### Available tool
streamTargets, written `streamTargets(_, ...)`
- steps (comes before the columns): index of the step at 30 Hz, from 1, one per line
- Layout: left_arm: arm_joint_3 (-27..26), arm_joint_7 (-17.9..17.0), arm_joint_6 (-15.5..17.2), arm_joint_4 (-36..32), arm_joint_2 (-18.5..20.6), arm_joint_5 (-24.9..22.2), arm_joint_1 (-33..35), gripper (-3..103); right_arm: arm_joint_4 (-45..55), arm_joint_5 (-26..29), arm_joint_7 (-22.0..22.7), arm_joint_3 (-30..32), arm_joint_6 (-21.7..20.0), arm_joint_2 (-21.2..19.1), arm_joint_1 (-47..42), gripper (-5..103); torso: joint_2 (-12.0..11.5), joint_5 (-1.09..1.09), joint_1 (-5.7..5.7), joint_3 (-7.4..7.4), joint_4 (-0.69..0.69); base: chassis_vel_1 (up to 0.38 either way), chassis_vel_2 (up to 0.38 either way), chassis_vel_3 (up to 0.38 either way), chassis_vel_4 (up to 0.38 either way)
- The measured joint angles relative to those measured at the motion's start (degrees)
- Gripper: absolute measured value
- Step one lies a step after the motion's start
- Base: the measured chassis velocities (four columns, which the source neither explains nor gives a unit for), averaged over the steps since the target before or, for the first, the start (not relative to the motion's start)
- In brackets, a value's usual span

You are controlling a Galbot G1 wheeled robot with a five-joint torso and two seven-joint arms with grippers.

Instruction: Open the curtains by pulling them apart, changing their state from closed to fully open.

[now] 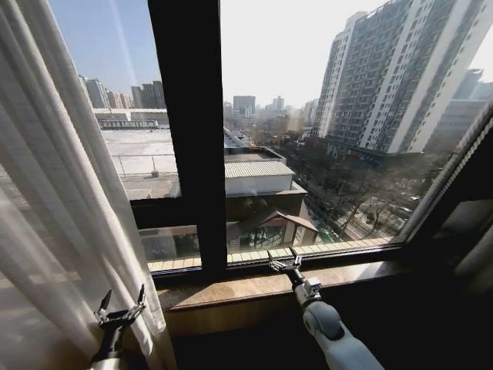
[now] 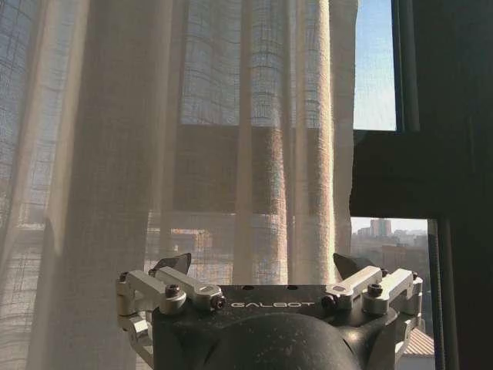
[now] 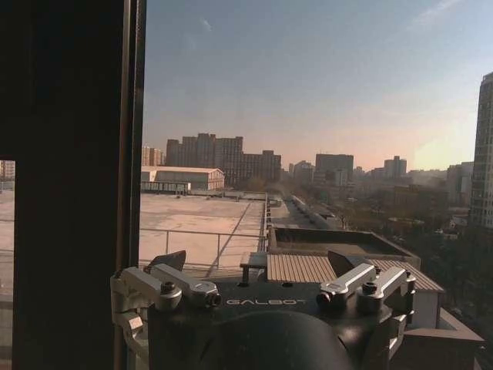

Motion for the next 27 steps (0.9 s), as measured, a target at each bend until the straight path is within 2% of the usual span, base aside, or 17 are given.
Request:
streamTargets(6,-0.02,-0.06,0.00,0.00,0.01,0.00,0.00,100,0.00,0.00,0.00,0.00,0.00,0.00,0.00,100,0.00,-0.02,0.00,0.00,0.00,0.161,0.123,-0.140,-0.140)
streamTargets(10,0.03,-0.05,0.00,0.00,-0.02,0.00,0.00,100,0.00,0.00,0.00,0.02,0.00,-0.02,0.00,100,0.00,0.07,0.01,0.01,-0.01,-0.006,-0.005,0.011,0.013)
streamTargets(20,0.03,-0.02,0.00,0.00,0.00,0.00,0.00,100,0.00,0.00,0.02,0.03,0.00,-0.01,0.00,100,0.00,-0.03,0.00,0.00,0.00,-0.020,-0.017,0.022,0.019)
streamTargets(27,0.01,-0.02,0.00,0.00,0.00,0.00,0.00,100,0.00,0.00,0.01,0.01,0.00,-0.01,0.00,100,0.00,0.02,0.01,0.00,-0.01,0.000,0.000,0.000,0.000)
